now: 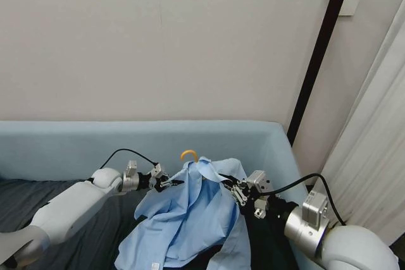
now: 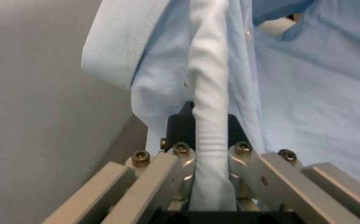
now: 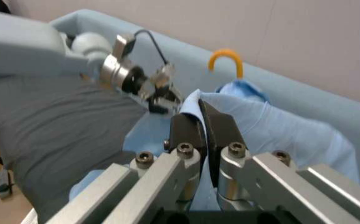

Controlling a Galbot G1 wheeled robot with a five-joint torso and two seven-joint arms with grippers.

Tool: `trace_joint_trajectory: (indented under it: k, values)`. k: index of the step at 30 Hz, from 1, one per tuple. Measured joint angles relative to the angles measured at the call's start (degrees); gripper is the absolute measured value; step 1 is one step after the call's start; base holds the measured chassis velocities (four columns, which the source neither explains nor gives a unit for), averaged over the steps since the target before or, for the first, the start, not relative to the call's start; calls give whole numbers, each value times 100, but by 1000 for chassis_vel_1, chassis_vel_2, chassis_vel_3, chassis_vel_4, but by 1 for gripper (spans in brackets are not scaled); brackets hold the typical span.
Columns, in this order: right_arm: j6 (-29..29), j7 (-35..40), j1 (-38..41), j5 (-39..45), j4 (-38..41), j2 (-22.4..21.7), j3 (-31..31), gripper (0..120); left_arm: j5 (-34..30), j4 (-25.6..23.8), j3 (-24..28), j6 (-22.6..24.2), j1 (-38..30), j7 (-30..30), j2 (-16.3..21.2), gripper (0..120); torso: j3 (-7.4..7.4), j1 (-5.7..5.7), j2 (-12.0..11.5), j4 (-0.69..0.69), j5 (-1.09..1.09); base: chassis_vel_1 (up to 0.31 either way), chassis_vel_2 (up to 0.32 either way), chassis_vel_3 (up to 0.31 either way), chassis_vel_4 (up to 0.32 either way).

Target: Pick up the clothes from the sofa and hang them on the clothes hanger.

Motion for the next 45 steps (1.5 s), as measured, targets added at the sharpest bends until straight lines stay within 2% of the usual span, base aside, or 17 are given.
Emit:
trace_joint_trajectory:
  k: [5, 9, 10, 15, 17, 19, 22, 25, 26, 28, 30, 35, 39, 45]
  values:
    - [231, -203, -533, -544, -110, 116, 99, 0, -193, -188, 0, 34, -151, 16, 280, 1, 0, 0, 0, -1, 0, 0, 0, 0, 0]
    - [465, -342, -950, -1077, -282, 295, 81, 0, -340, -499, -13, 39, -217, 36, 648, 1, 0, 0, 0, -1, -1, 0, 0, 0, 0]
    - [465, -342, -950, -1077, -282, 295, 81, 0, -340, -499, -13, 39, -217, 36, 648, 1, 0, 0, 0, -1, -1, 0, 0, 0, 0]
    - [911, -529, -1106, -1876, -726, 670, -117, 0, -612, -1169, -116, 64, -300, 16, 1238, 1, 0, 0, 0, 0, -1, 0, 0, 0, 0]
    - [991, -548, -1107, -2004, -825, 742, -148, 0, -666, -1282, -123, 76, -318, 4, 1326, 1, -1, 0, 0, 0, 0, 0, 0, 0, 0]
    - [1154, -573, -1097, -2219, -1046, 901, -223, 0, -807, -1635, -110, 119, -420, 5, 1602, 1, 0, 0, 0, -1, 0, 0, 0, 0, 0]
    - [1251, -574, -1085, -2332, -1152, 964, -258, 0, -863, -1765, -63, 130, -506, 20, 1735, 1, -1, 0, 0, -1, 0, 0, 0, 0, 0]
    - [1562, -604, -1156, -2712, -1375, 1037, -291, 0, -1018, -1983, 291, 145, -905, 192, 2058, 1, 0, 0, 0, 0, 0, 0, 0, 0, 0]
    - [1562, -604, -1156, -2712, -1375, 1037, -291, 0, -1018, -1983, 291, 145, -905, 192, 2058, 1, 0, 0, 0, 0, 0, 0, 0, 0, 0]
    - [1761, -614, -1299, -2975, -1467, 1056, -292, 0, -1130, -2017, 639, 158, -1247, 418, 2198, 1, -1, 0, 0, -1, -1, 0, 0, 0, 0]
    - [1933, -633, -1365, -3201, -1545, 1081, -292, 0, -1220, -2021, 978, 177, -1525, 567, 2249, 1, -1, -1, 1, -1, 1, 0, 0, 0, 0]
    - [2158, -659, -1447, -3467, -1591, 1088, -294, 0, -1316, -1934, 1402, 216, -1923, 741, 2207, 1, 0, 0, 0, 0, -1, 0, 0, 0, 0]
    - [2521, -722, -1645, -4022, -1681, 1072, -366, 0, -1489, -1530, 2158, 256, -2805, 986, 1879, 1, 0, 0, 0, -2, 2, 0, 0, 0, 0]
    - [2663, -736, -1765, -4281, -1714, 1183, -430, 0, -1554, -1240, 2496, 263, -3286, 1065, 1603, 1, 0, 0, 0, -2, 2, 0, 0, 0, 0]
